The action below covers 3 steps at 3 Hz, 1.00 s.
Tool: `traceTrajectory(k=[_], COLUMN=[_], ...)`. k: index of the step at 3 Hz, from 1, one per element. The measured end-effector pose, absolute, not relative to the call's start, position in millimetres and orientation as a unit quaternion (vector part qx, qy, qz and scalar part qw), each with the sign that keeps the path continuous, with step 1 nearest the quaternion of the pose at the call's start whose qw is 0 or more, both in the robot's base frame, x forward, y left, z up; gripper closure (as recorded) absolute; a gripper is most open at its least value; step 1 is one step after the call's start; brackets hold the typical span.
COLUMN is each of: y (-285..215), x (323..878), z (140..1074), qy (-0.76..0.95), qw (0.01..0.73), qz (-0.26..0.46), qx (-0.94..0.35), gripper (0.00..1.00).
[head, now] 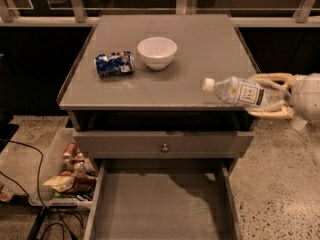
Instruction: Pick blue plastic bottle from middle drawer and place on counter
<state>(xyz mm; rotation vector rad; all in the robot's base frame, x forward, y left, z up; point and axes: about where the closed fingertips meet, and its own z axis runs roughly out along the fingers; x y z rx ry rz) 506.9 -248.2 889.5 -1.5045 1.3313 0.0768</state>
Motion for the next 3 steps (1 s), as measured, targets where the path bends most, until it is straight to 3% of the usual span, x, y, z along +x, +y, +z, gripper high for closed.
traceTrajectory(k=[3], y=[-172], x=[618], z=[919], qy=[0.512], qw=[0.516], qz=[0.077], qx=[-0.683], gripper=[1.0])
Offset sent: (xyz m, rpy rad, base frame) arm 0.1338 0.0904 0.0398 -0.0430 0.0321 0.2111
